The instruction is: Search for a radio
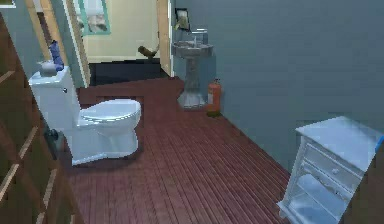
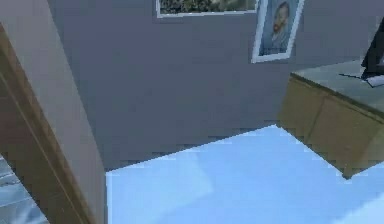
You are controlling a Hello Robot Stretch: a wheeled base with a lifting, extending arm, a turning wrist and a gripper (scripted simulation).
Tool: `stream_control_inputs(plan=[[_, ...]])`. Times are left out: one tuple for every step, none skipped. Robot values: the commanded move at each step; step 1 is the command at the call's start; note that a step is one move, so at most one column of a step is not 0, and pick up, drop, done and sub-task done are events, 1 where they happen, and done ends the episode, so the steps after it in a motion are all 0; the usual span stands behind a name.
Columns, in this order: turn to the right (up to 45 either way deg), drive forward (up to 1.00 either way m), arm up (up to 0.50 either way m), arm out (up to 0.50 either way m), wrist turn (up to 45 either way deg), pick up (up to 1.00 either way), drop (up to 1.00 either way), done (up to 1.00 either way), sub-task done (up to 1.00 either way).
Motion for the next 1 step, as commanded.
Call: stream_control_inputs(plan=[[0.0,1.0,0.0,0.0,0.0,0.0,0.0,0.0,0.0]])
